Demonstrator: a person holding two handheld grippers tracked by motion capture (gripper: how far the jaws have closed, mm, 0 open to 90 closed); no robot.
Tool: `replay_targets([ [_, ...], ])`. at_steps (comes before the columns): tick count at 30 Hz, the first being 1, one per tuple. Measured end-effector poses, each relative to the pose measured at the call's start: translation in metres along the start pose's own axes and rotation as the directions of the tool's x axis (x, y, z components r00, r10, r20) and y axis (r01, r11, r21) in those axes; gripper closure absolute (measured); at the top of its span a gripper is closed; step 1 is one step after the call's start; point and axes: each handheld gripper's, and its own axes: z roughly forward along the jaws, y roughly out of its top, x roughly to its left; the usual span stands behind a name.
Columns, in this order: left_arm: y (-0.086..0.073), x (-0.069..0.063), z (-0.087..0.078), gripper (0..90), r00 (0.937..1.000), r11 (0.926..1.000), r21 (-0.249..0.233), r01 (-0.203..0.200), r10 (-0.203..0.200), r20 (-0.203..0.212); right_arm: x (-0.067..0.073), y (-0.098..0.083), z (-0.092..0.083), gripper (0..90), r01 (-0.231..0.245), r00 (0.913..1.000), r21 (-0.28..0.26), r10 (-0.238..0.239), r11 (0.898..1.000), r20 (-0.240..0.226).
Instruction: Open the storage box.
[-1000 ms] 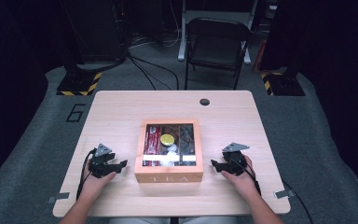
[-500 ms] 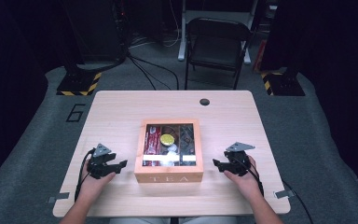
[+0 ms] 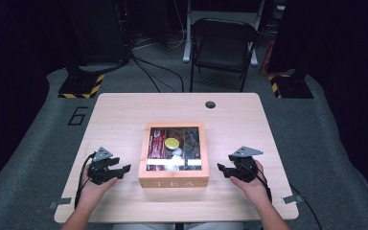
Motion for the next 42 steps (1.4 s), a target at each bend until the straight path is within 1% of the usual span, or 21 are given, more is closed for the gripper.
replay_targets([
  [3,0.002,-0.002,-0.003,38.2,0.9998,0.9999,0.004,-0.011,0.011,0.015,0.001,0.002,-0.002,39.2,-0.015,0.9996,-0.013,0.015,1.000,-0.026],
  [5,0.006,-0.007,-0.008,38.2,0.9997,0.9998,-0.008,-0.019,0.019,0.018,0.004,0.007,-0.007,39.4,-0.005,0.9995,-0.024,0.004,1.000,-0.031],
  [9,0.011,-0.011,-0.013,38.4,0.9994,0.9996,-0.013,-0.026,0.027,0.022,0.008,0.013,-0.012,38.9,0.010,0.9994,-0.038,-0.011,0.999,-0.033],
  [10,0.013,-0.013,-0.014,38.4,0.9995,0.9996,-0.016,-0.022,0.023,0.024,0.009,0.014,-0.013,39.0,0.010,0.9993,-0.038,-0.012,0.999,-0.035],
  [11,0.015,-0.015,-0.016,38.4,0.9996,0.9997,-0.021,-0.012,0.012,0.025,0.010,0.017,-0.015,38.9,0.025,0.9991,-0.034,-0.026,0.999,-0.035],
  [12,0.016,-0.016,-0.017,38.9,0.9996,0.9996,-0.022,-0.016,0.017,0.022,0.012,0.022,-0.018,39.0,0.030,0.9985,-0.036,-0.032,0.999,-0.044],
  [13,0.018,-0.017,-0.017,38.9,0.9997,0.9996,-0.024,-0.016,0.016,0.020,0.012,0.022,-0.018,39.0,0.030,0.9985,-0.036,-0.032,0.999,-0.044],
  [14,0.021,-0.019,-0.019,39.6,0.9995,0.9996,-0.015,-0.024,0.024,0.019,0.015,0.027,-0.022,39.0,0.030,0.9978,-0.039,-0.032,0.999,-0.059],
  [15,0.023,-0.020,-0.020,39.6,0.9994,0.9994,-0.018,-0.029,0.029,0.016,0.015,0.027,-0.022,39.0,0.030,0.9978,-0.039,-0.032,0.999,-0.059],
  [16,0.027,-0.021,-0.024,39.8,0.9995,0.9993,-0.023,-0.029,0.029,0.014,0.018,0.032,-0.026,39.0,0.041,0.9974,-0.045,-0.043,0.998,-0.057],
  [19,0.030,-0.022,-0.028,39.9,0.9996,0.9995,-0.021,-0.023,0.023,0.014,0.022,0.036,-0.029,39.0,0.048,0.9963,-0.047,-0.052,0.998,-0.069],
  [21,0.032,-0.026,-0.034,40.0,0.9996,0.9992,-0.040,-0.008,0.009,0.028,0.028,0.041,-0.033,39.6,0.057,0.9955,-0.056,-0.061,0.997,-0.073],
  [23,0.033,-0.030,-0.038,40.2,0.9992,0.9987,-0.050,-0.012,0.013,0.037,0.032,0.042,-0.036,41.0,0.060,0.9940,-0.063,-0.065,0.996,-0.088],
  [25,0.033,-0.032,-0.040,41.2,0.9991,0.9985,-0.053,-0.014,0.016,0.040,0.035,0.043,-0.037,41.9,0.067,0.9925,-0.069,-0.074,0.995,-0.097],
  [26,0.033,-0.037,-0.044,42.1,0.9979,0.9980,-0.051,-0.037,0.039,0.051,0.040,0.042,-0.040,42.7,0.072,0.9909,-0.071,-0.080,0.995,-0.109],
  [28,0.033,-0.039,-0.045,42.2,0.9977,0.9978,-0.054,-0.040,0.043,0.053,0.045,0.042,-0.041,42.7,0.078,0.9892,-0.074,-0.086,0.994,-0.119],
  [30,0.029,-0.047,-0.046,42.2,0.9962,0.9973,-0.057,-0.048,0.052,0.070,0.051,0.040,-0.041,42.8,0.079,0.9887,-0.080,-0.088,0.994,-0.121],
  [35,0.019,-0.059,-0.044,42.2,0.9932,0.9957,-0.054,-0.076,0.080,0.084,0.063,0.037,-0.043,43.6,0.096,0.9855,-0.089,-0.107,0.991,-0.132],
  [38,0.016,-0.063,-0.043,42.2,0.9910,0.9942,-0.052,-0.094,0.098,0.091,0.066,0.035,-0.043,43.6,0.101,0.9851,-0.082,-0.111,0.991,-0.131],
  [39,0.014,-0.064,-0.041,42.3,0.9916,0.9946,-0.056,-0.087,0.092,0.091,0.069,0.032,-0.042,43.3,0.112,0.9842,-0.073,-0.121,0.991,-0.129],
  [42,0.010,-0.065,-0.038,43.3,0.9889,0.9936,-0.055,-0.099,0.104,0.106,0.071,0.026,-0.039,43.1,0.115,0.9839,-0.075,-0.124,0.991,-0.129],
])
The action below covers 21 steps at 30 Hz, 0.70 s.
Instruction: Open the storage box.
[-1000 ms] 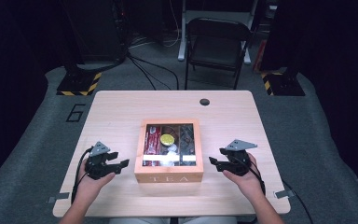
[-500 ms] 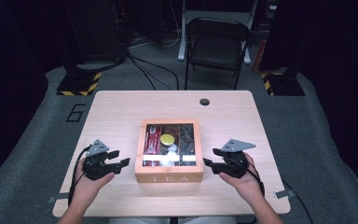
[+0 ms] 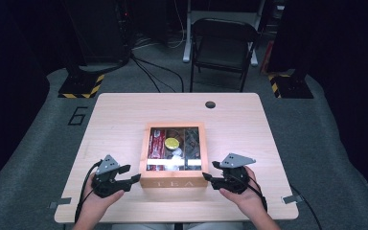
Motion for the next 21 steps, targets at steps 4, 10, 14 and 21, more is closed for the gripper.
replay_targets([
  [4,-0.008,0.002,0.004,44.3,0.9998,0.9998,0.015,-0.011,0.011,0.017,-0.003,-0.015,0.011,43.4,-0.031,0.9986,0.014,0.032,0.999,-0.042],
  [10,-0.013,0.000,0.007,45.2,0.9992,0.9999,0.015,-0.002,0.001,0.041,-0.003,-0.018,0.016,44.9,-0.007,0.9996,0.043,0.008,0.999,-0.027],
  [14,-0.016,-0.004,0.013,48.7,0.9991,0.9991,0.027,-0.031,0.031,0.031,-0.001,-0.021,0.019,48.4,0.018,0.9994,0.063,-0.016,0.998,-0.029],
  [21,-0.017,-0.007,0.019,55.2,0.9993,0.9991,0.031,-0.030,0.029,0.025,-0.001,-0.022,0.022,52.9,0.021,0.9996,0.080,-0.019,0.997,-0.023],
])
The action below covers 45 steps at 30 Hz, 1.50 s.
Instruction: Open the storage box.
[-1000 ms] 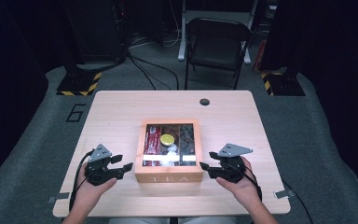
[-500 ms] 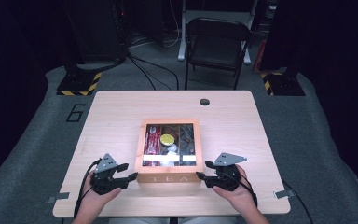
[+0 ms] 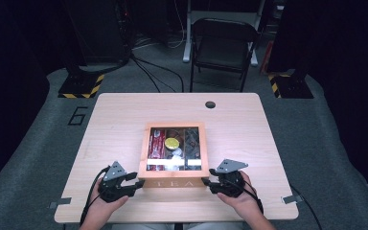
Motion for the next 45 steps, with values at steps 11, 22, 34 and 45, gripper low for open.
replay_targets([
  [11,0.000,-0.001,0.003,59.8,1.0000,0.9999,0.012,-0.004,0.004,-0.005,0.002,-0.002,0.002,55.7,0.008,0.9999,0.007,-0.008,1.000,0.013],
  [22,0.004,-0.004,0.001,59.4,0.9998,0.9999,-0.007,-0.015,0.015,-0.012,0.003,0.000,0.001,56.8,-0.010,0.9998,-0.013,0.010,1.000,0.019],
  [34,0.013,-0.004,0.005,51.6,0.9999,0.9990,-0.045,-0.005,0.004,-0.014,0.002,0.008,0.001,52.8,-0.020,0.9996,-0.049,0.021,0.999,0.017],
  [45,0.027,-0.003,-0.002,48.2,0.9997,0.9963,-0.082,0.024,-0.024,-0.004,-0.003,0.021,-0.003,50.5,-0.046,0.9989,-0.078,0.046,0.996,0.000],
])
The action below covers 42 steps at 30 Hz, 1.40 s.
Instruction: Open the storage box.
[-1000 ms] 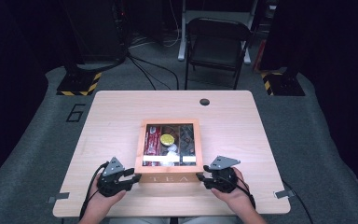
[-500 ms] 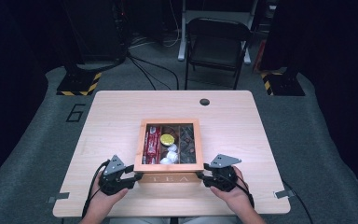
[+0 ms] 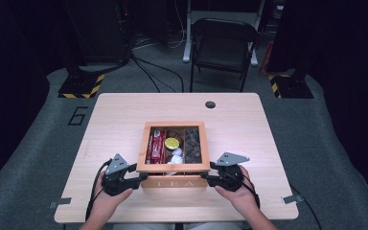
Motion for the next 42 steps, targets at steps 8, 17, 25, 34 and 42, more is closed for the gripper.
replay_targets([
  [8,0.008,0.002,-0.001,47.2,0.9999,0.9999,-0.009,0.012,-0.012,0.006,-0.002,0.010,-0.001,48.8,-0.019,0.9998,0.008,0.019,1.000,-0.007],
  [17,0.026,0.007,-0.004,47.0,0.9998,0.9996,-0.019,0.020,-0.021,-0.005,-0.007,0.024,-0.007,48.5,-0.037,0.9992,-0.031,0.038,0.999,0.011],
  [25,0.036,0.011,-0.007,46.3,0.9990,0.9989,-0.037,0.029,-0.030,-0.032,-0.012,0.037,-0.009,48.4,-0.035,0.9987,-0.032,0.036,0.999,0.035],
  [34,0.049,0.013,-0.011,45.5,0.9980,0.9988,-0.047,-0.014,0.011,-0.063,-0.014,0.048,-0.011,46.3,-0.019,0.9973,-0.048,0.023,0.999,0.070],
  [42,0.064,0.017,-0.015,46.1,0.9979,0.9971,-0.074,-0.020,0.015,-0.063,-0.017,0.062,-0.016,46.0,-0.003,0.9968,-0.075,0.009,0.997,0.079],
])
